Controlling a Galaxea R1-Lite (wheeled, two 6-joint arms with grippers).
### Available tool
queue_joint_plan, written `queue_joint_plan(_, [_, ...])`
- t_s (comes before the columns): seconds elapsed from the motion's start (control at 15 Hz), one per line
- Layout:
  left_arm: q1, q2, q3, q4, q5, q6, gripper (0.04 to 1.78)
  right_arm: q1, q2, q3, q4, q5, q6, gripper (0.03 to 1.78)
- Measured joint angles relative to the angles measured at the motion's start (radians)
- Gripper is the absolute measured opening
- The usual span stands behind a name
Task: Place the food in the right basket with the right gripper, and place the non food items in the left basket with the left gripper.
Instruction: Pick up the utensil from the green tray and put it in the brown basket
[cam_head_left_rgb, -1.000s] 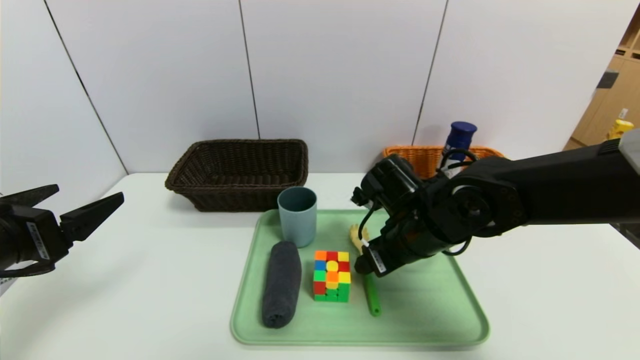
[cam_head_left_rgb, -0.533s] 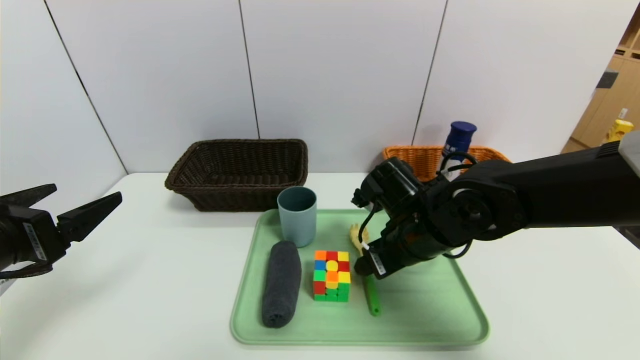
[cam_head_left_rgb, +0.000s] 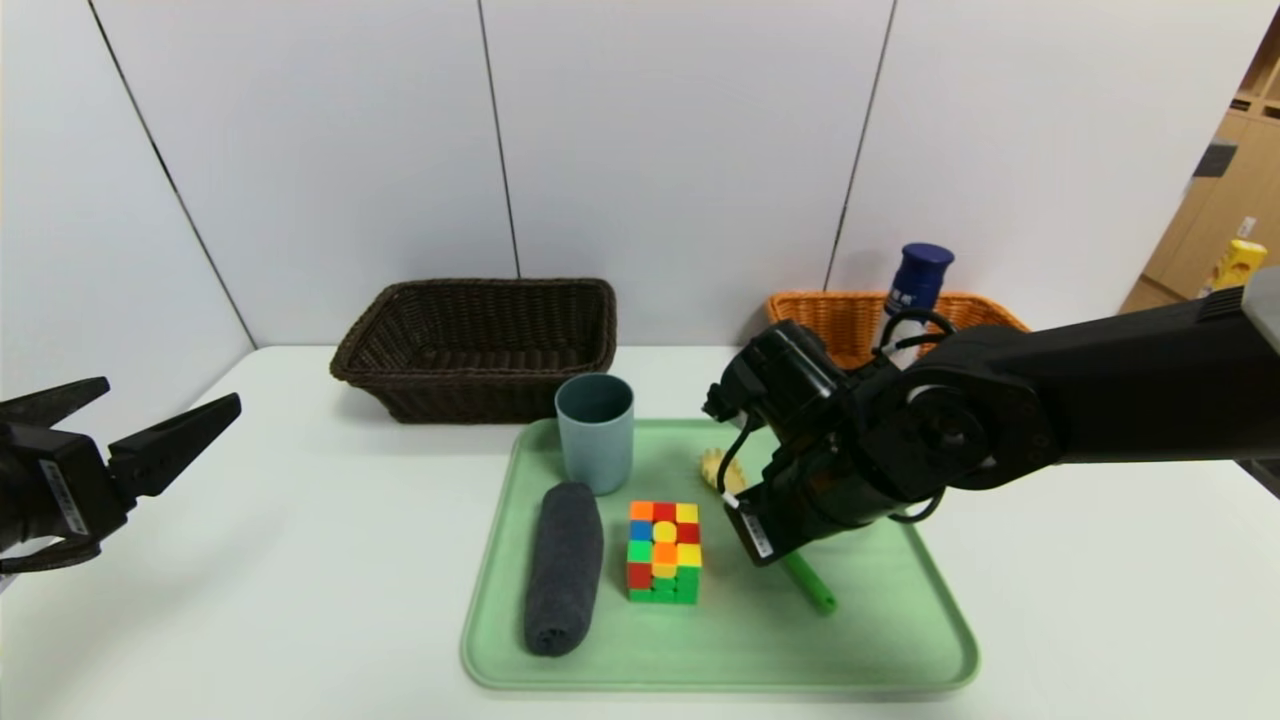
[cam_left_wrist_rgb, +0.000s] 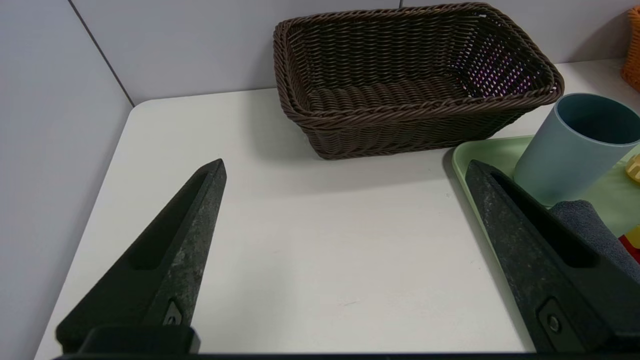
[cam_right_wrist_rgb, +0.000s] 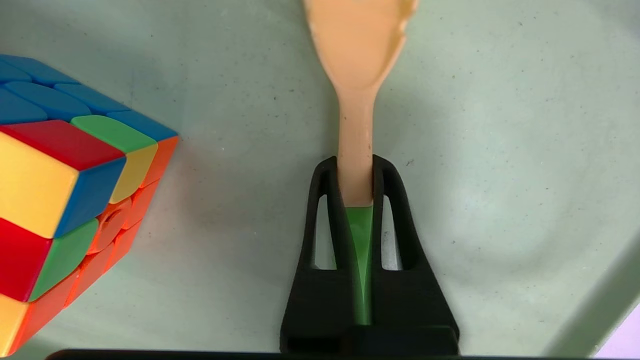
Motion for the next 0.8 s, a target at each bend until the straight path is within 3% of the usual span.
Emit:
queue_joint_plan(0.07, [0.0,-0.002,0.0,0.0,0.0,0.0,1.69,0.0,0.0,0.0,0.0,0.0,0.0,0.14])
queue_joint_plan(0.8, [0.0,-0.012,0.002,0.0,0.0,-0.002,1.69,-0.013,-0.073,0.008,-0.006,0.004,0.004,0.15])
